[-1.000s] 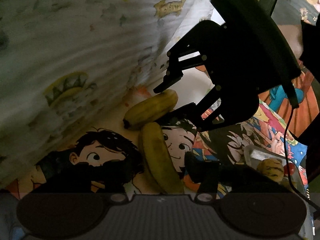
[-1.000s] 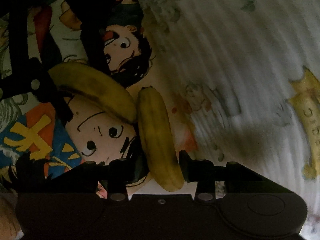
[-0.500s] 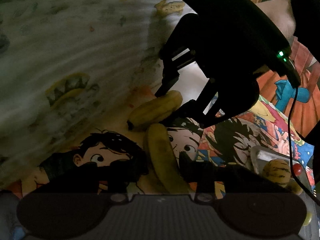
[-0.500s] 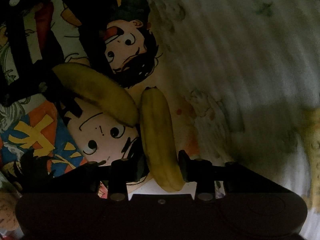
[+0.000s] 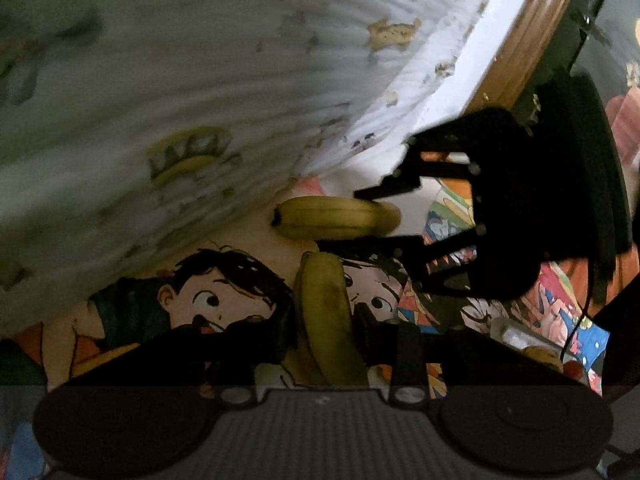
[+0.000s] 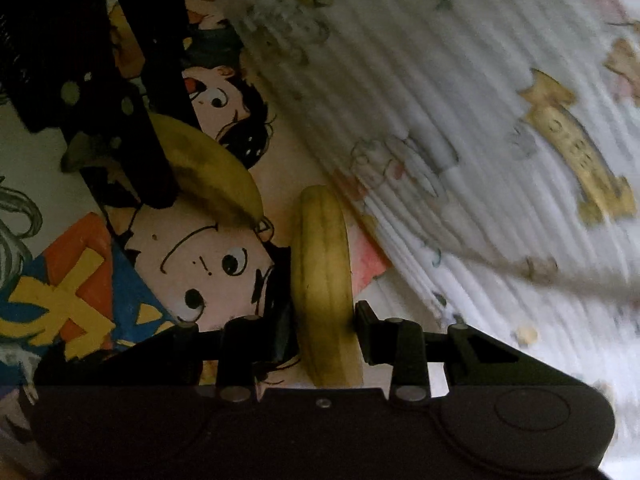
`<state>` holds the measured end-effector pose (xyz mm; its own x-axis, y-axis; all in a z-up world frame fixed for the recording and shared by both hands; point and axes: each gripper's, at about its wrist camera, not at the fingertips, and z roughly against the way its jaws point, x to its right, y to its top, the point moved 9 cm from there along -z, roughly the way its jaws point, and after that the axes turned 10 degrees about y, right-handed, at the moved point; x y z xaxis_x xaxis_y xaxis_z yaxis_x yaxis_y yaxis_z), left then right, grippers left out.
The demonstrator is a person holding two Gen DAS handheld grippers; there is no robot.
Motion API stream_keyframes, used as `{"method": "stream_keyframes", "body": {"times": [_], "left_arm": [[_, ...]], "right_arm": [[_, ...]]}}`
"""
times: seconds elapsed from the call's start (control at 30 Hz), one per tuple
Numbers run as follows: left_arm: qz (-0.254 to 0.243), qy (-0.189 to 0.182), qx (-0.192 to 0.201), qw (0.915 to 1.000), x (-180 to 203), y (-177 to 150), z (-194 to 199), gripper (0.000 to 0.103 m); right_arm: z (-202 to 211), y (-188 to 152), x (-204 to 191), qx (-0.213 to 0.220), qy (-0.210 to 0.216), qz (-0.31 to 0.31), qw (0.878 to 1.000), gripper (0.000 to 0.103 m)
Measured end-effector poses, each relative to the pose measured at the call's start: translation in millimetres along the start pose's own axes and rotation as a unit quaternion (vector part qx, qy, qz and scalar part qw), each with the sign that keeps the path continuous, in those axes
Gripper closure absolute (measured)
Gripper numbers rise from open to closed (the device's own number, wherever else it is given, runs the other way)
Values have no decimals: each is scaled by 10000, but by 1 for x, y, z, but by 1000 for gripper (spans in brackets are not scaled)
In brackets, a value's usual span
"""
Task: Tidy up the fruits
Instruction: 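Grasp one banana with the right tool while the left tool grasps the other banana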
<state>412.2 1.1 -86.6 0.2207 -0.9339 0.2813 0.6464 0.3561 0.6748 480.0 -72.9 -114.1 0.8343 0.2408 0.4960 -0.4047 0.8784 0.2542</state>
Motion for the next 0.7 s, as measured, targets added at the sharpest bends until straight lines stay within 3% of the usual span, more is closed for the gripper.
{"method": "stream_keyframes", "body": {"times": [0.27,0.37,0.7], "left_arm": [[318,-4,-36,9995,-9,-2,5,67],[346,35,-50,9994,-10,-2,6,67],[256,175,-86,9995,-5,-1,5,67]], "right_arm": [[12,17,-11,-195,699,-1173,9904,67],[12,27,6,-297,904,-1517,9838,65],[19,25,19,-159,1497,-1706,9738,63]]}}
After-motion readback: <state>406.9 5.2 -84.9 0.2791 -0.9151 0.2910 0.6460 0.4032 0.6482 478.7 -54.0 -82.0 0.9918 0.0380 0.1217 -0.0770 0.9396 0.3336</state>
